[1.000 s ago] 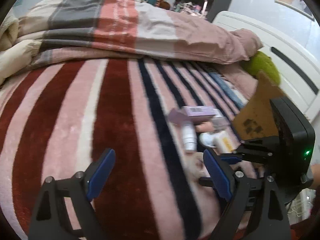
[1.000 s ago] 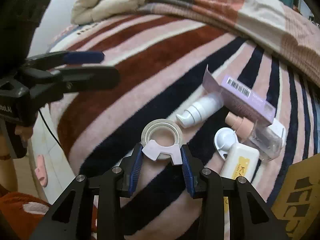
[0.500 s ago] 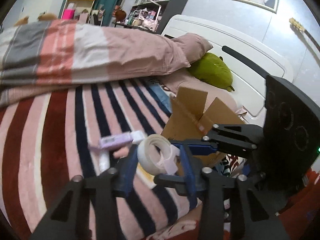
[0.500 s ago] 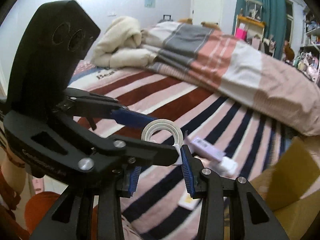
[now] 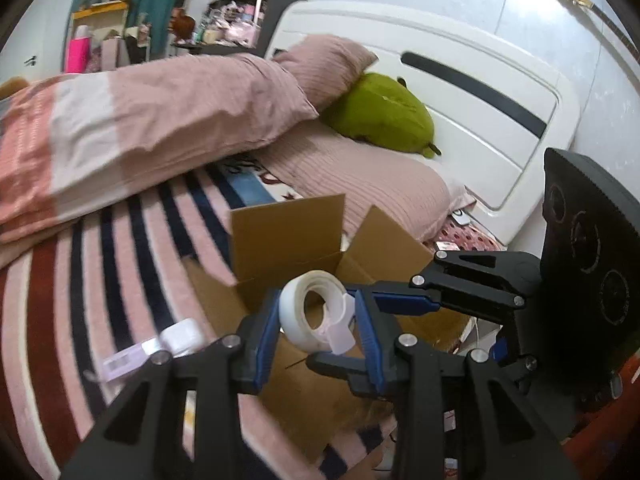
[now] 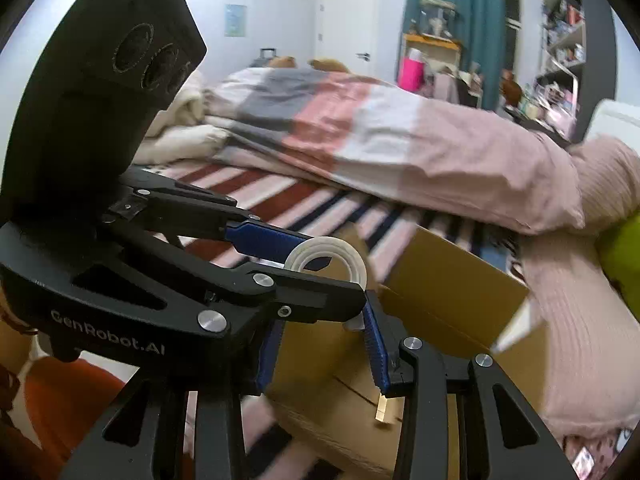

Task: Organize rigid objects
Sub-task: 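Lower the tape roll into the cardboard box and open the right gripper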

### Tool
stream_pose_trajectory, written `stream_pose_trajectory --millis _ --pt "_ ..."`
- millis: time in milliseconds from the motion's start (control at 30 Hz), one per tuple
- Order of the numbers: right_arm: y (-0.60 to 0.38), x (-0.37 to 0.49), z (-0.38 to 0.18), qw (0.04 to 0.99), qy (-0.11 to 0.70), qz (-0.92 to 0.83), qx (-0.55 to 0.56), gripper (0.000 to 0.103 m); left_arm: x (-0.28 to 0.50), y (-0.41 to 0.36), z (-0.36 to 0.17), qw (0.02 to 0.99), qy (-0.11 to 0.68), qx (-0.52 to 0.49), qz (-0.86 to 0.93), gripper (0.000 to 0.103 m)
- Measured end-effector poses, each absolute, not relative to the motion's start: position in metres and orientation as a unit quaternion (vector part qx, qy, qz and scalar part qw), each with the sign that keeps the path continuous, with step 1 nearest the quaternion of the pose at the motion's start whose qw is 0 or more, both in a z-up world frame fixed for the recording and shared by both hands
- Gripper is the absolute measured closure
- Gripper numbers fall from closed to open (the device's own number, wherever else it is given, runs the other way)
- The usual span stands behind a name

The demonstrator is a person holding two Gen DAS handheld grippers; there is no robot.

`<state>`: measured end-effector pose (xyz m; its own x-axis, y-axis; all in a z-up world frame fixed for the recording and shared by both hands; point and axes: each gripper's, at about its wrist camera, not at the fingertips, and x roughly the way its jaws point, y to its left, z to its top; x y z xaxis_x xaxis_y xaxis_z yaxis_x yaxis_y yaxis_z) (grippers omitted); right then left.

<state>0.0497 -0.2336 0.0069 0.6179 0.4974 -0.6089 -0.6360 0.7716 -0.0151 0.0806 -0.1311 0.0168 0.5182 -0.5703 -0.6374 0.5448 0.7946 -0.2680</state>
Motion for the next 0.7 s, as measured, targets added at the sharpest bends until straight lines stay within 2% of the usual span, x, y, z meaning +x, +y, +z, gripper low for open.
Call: stream_pose_trajectory --millis 500,533,600,667,700 --pt "-0.283 0.081 -0.013 0.886 0.362 0.272 -0.104 0.069 0.116 -0.182 0.0 0.845 0.42 0.006 -0.332 0.068" --pt "-0.283 0.08 -0.013 0.885 0.362 0.271 -0.105 0.069 0.116 -0.183 0.0 0.845 0.42 0.007 -0.33 0.065" --pt "-0.282 0.08 -0.013 0.885 0.363 0.271 -0.107 0.069 0.116 -0.182 0.0 0.849 0.418 0.009 -0.322 0.052" --pt "-0.282 0.078 -0.011 0.886 0.362 0.269 -0.109 0.066 0.113 -0.178 0.003 0.854 0.411 0.01 -0.318 0.035" --pt "-0.282 0.077 -0.01 0.886 0.361 0.268 -0.11 0.062 0.112 -0.175 0.005 0.857 0.408 0.011 -0.315 0.034"
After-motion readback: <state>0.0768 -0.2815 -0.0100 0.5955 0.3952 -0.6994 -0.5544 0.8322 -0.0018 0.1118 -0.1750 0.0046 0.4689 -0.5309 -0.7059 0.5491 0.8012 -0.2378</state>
